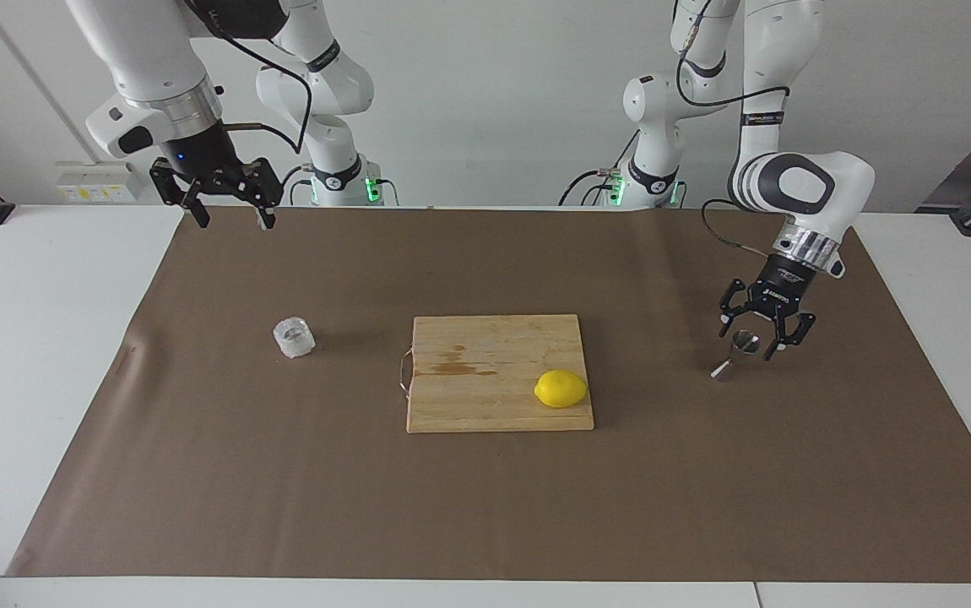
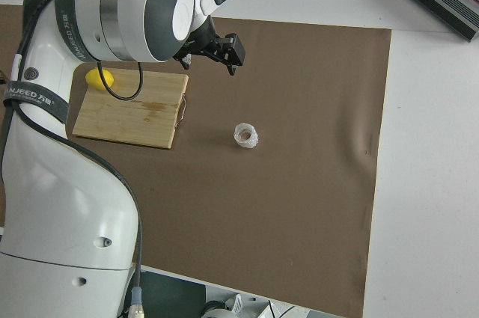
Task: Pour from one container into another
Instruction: 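Close the left gripper on the metal cup and lift it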
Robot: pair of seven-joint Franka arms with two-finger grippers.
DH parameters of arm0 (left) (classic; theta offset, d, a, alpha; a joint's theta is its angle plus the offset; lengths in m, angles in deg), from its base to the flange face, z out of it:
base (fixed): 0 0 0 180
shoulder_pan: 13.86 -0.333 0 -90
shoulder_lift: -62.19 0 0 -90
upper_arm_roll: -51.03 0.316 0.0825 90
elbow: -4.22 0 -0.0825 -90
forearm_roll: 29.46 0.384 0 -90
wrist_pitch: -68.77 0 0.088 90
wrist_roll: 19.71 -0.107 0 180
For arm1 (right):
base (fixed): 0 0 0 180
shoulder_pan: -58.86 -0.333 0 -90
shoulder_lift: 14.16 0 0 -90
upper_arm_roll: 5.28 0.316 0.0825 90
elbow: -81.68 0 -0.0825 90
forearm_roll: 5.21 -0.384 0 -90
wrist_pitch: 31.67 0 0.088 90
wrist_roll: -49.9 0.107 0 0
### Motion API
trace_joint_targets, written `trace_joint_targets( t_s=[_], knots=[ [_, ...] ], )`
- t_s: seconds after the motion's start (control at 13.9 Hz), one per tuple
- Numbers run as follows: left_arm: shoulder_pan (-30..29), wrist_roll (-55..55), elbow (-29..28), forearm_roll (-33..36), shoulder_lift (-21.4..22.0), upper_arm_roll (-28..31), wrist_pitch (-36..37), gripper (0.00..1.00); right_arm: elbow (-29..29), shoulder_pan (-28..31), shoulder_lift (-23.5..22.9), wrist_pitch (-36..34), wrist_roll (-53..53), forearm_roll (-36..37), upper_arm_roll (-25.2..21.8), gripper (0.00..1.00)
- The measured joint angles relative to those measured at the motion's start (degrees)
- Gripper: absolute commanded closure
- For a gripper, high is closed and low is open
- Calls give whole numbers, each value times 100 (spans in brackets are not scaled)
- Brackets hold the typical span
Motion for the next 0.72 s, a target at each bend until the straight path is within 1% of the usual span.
trace_joint_targets(
  t_s=[0.14,0.22,0.29,0.72],
  knots=[
    [0,0,1,0,-1,0,0,80,0,0,0,0,0,0,0,0],
    [0,1,2,0,-1,0,0,93,0,0,0,0,0,0,0,0],
    [0,1,3,0,-2,0,0,100,0,0,0,0,0,0,0,0],
    [4,1,14,0,-6,-11,9,100,0,0,0,0,0,0,0,0]
  ],
)
